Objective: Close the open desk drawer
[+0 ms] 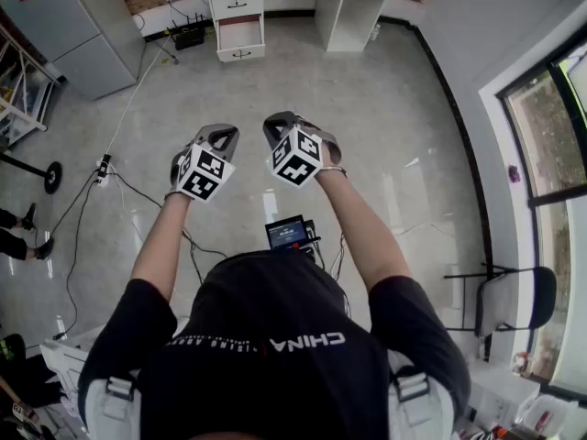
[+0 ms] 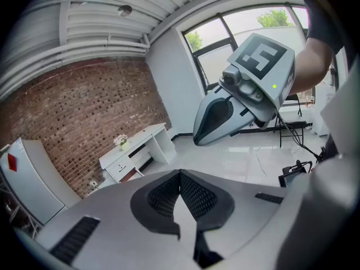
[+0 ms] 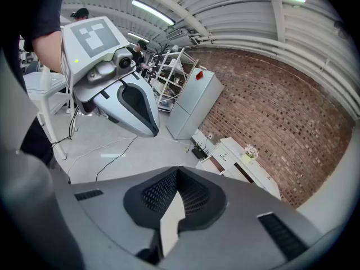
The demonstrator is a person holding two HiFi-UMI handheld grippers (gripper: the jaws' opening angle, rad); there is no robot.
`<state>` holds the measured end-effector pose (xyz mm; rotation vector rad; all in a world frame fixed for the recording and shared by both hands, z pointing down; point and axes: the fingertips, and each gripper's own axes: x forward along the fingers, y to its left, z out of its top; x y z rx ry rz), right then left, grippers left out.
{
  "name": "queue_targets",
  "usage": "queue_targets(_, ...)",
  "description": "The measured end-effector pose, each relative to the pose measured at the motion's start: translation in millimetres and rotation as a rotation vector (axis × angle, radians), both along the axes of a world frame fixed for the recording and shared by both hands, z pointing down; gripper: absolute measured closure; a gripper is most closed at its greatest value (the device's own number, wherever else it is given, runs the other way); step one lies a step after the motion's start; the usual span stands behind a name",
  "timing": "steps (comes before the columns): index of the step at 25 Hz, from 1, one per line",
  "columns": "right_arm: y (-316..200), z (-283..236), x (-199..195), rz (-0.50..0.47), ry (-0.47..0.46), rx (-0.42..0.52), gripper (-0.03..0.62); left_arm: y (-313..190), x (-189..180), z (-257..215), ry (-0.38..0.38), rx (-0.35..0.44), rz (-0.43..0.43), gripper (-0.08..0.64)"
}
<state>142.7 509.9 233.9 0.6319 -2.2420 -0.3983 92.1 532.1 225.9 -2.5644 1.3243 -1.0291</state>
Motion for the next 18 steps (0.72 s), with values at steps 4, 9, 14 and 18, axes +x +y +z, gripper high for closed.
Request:
queue_targets(4,-5.9,0.9,1.5,-0.003,0.008,0.004,0.577,-3.7,-0.6,2.6,-0.024,-0.001,0.003,0.548)
queue_targets(9,-11.3,-0.4,4.3,-0.008,0.044,0.031,0.577,-8.1,-4.1,-3.3,-0.061,0.011,-0.005,0.548)
queue_targets(14,-21.6,-6.5,0.9,0.007,0.032,0.05,0.577,-14.7,-16.1,-2.1,-0.099,0.012,-0.013,0.548)
queue_targets(18,-28.4,1.5,-0.4,-0.005,0.032,0.05,0.577,-23.2,-31.6,8.3,-0.15,0.02,-0.025,0.548)
